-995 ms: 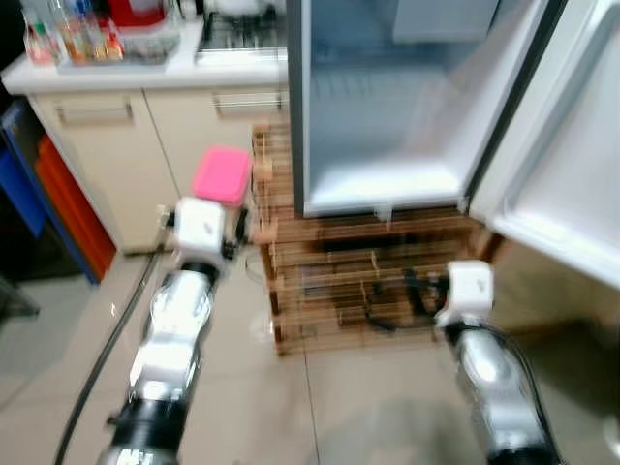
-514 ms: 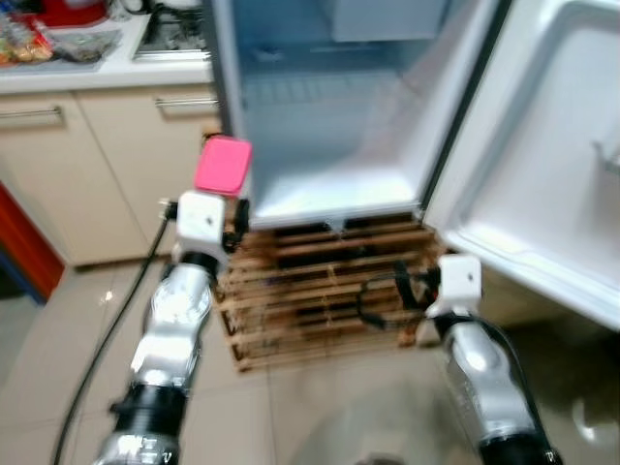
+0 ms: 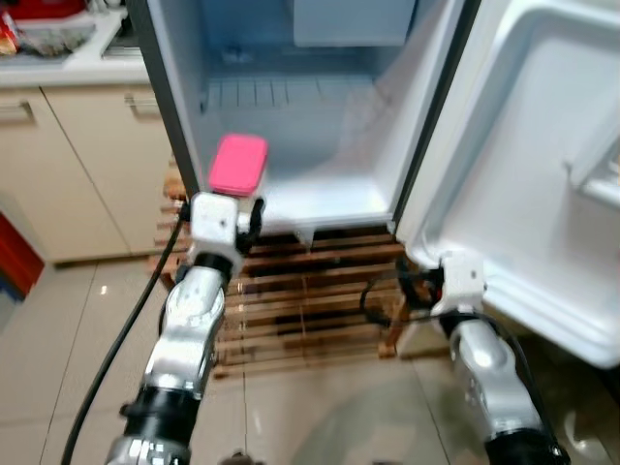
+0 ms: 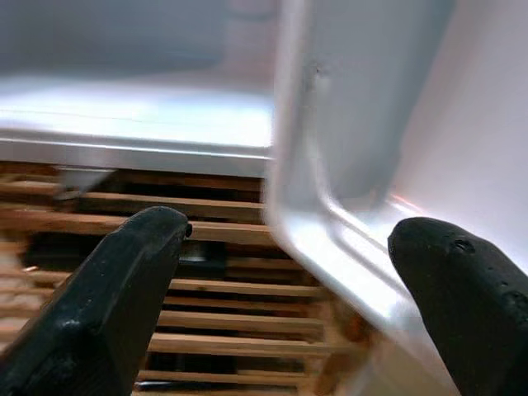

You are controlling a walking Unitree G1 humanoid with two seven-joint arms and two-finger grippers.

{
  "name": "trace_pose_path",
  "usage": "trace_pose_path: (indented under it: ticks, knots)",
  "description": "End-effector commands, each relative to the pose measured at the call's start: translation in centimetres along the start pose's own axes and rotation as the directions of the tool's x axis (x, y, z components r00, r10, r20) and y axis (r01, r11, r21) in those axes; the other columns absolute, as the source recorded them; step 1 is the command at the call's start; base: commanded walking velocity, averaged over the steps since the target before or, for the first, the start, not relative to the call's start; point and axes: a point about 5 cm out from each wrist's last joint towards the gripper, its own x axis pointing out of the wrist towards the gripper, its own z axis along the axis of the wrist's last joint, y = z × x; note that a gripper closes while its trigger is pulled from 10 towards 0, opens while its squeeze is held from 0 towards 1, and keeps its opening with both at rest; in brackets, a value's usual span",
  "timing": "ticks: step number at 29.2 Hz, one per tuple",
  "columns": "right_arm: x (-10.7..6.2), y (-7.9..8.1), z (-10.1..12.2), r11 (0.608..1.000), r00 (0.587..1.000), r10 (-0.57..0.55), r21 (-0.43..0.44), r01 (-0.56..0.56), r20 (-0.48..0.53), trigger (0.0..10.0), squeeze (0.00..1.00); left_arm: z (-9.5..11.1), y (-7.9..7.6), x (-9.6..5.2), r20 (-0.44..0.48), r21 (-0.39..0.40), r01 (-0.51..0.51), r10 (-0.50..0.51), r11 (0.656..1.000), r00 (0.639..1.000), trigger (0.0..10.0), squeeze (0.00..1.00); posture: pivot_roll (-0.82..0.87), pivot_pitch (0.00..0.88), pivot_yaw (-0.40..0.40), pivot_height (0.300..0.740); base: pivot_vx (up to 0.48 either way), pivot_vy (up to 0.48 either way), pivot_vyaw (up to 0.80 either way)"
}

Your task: Restocking fridge

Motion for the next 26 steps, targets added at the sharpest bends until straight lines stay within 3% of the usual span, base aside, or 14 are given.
trace_pose_path:
  ticks: [1, 7, 13, 21, 26]
  knots:
    - [-0.1, 0.6, 0.7, 0.999, 0.998, 0.047, 0.01, -0.048, 0.039, 10.0, 0.0, 0.8, 0.3, 0.6, 0.034, 0.007, -0.005, 0.004, 1.0, 0.999, 10.0, 0.0, -0.03, 0.0, -0.017, 0.74, 0.0, 0.0, 0.0]
    - [-1.2, 0.5, 0.1, 0.997, 1.0, 0.018, 0.079, -0.018, 0.006, 10.0, 0.0, 2.7, -0.3, 2.9, 0.081, -0.013, 0.006, -0.005, 1.0, 0.997, 10.0, 0.0, -0.04, 0.0, -0.023, 0.74, 0.3, 0.0, 0.0]
    - [-0.7, 1.2, 0.9, 0.998, 0.999, 0.033, 0.059, -0.036, 0.041, 10.0, 0.0, 4.4, -0.7, 4.4, 0.123, -0.052, 0.008, -0.001, 0.999, 0.992, 10.0, 0.0, -0.07, 0.0, -0.012, 0.74, 0.48, 0.0, 0.0]
    - [-0.4, 1.0, 1.4, 0.997, 0.998, 0.04, 0.062, -0.043, 0.04, 10.0, 0.0, 5.6, 0.1, 5.7, 0.145, -0.059, -0.066, 0.074, 0.996, 0.987, 10.0, 0.0, -0.07, 0.0, -0.016, 0.74, 0.48, 0.0, 0.0]
    - [-0.4, 1.3, 1.4, 0.996, 0.997, 0.062, 0.06, -0.064, 0.035, 10.0, 0.0, 6.1, 0.8, 5.7, 0.163, -0.071, -0.107, 0.117, 0.992, 0.98, 10.0, 0.0, -0.07, 0.0, -0.017, 0.74, 0.48, 0.0, 0.0]
